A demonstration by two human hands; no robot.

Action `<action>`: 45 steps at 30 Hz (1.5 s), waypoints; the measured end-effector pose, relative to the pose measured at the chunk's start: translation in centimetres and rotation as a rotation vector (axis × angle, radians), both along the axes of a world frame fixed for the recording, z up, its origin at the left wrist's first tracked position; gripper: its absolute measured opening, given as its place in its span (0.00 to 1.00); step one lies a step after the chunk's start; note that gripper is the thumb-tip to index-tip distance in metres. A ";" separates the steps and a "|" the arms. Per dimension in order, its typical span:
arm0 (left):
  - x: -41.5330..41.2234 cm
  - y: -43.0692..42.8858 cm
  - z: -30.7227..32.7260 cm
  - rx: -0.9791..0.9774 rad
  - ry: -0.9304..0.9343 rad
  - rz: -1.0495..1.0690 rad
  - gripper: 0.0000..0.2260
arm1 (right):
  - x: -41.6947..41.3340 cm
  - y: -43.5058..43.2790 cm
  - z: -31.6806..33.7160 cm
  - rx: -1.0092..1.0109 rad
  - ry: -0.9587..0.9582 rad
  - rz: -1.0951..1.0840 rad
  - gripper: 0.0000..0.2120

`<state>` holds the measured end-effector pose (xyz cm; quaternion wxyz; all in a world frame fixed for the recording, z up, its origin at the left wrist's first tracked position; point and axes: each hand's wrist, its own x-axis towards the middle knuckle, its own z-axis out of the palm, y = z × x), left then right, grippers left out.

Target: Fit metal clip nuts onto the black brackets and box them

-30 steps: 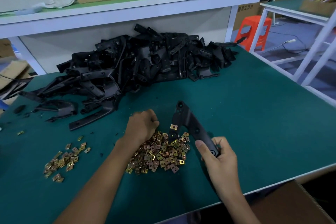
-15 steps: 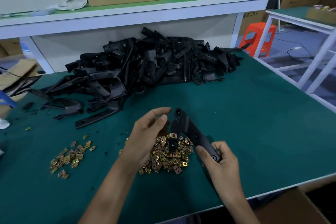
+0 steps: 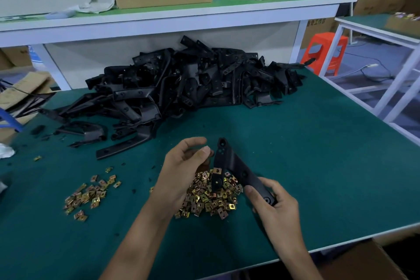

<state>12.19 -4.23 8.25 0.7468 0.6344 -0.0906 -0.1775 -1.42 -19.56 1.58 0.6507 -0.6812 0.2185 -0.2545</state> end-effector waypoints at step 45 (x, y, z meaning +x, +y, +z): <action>-2.4 -1.7 -1.7 0.419 -0.282 0.309 0.11 | -0.5 0.9 -1.5 -0.516 0.113 -0.070 0.16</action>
